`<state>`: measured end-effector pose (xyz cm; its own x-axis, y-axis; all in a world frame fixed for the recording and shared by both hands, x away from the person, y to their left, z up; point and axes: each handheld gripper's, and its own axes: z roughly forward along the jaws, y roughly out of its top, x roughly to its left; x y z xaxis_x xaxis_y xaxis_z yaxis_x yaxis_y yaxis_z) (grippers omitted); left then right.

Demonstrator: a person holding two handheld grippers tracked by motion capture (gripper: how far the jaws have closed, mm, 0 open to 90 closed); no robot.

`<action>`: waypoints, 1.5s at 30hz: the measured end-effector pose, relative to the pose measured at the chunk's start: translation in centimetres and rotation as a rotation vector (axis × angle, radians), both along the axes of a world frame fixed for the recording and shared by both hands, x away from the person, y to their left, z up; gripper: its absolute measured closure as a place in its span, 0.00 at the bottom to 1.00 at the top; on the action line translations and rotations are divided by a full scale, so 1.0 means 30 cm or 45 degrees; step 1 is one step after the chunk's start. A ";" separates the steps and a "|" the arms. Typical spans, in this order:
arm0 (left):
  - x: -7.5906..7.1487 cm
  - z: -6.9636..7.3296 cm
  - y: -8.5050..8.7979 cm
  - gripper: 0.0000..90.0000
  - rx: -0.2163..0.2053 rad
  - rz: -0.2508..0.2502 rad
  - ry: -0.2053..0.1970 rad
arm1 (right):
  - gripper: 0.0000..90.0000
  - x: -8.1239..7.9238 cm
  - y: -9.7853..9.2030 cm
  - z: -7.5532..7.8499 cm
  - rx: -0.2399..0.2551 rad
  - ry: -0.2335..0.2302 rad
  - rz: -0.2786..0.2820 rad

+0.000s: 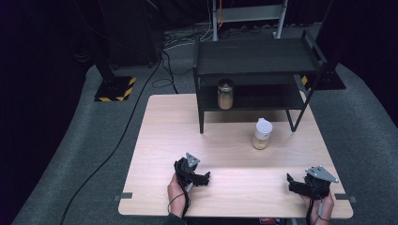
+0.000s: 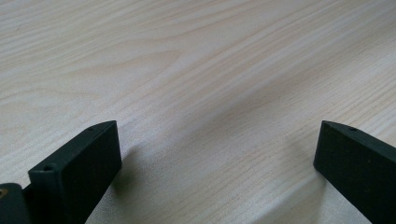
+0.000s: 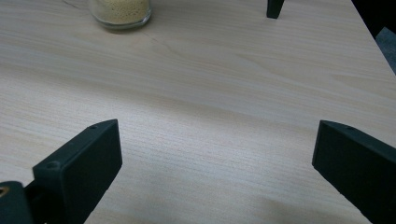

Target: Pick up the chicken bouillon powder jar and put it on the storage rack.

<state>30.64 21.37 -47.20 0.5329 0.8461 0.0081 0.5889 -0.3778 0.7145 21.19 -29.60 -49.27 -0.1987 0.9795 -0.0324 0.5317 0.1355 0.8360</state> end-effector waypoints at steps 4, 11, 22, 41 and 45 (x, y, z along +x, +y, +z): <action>0.000 0.000 0.000 0.00 0.000 0.000 0.000 | 0.00 0.005 0.002 0.003 -0.002 0.012 -0.007; 0.001 0.001 0.001 0.00 -0.001 0.000 0.002 | 0.01 0.014 -0.002 0.013 0.040 0.039 -0.040; 0.002 0.001 0.002 0.00 0.001 -0.009 0.004 | 0.00 0.059 0.123 0.042 0.094 -0.083 -0.024; 0.005 0.002 0.005 0.00 0.004 -0.032 0.003 | 0.00 0.338 0.285 0.045 0.184 -0.206 0.052; 0.005 0.002 0.006 0.00 0.005 -0.034 0.003 | 0.00 0.363 0.313 0.026 0.197 -0.214 0.018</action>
<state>30.79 21.54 -47.14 0.5555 0.8314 0.0098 0.5803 -0.3961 0.7116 32.08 -20.22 -48.50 -0.2169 0.9725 0.0844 0.3820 0.0050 0.9241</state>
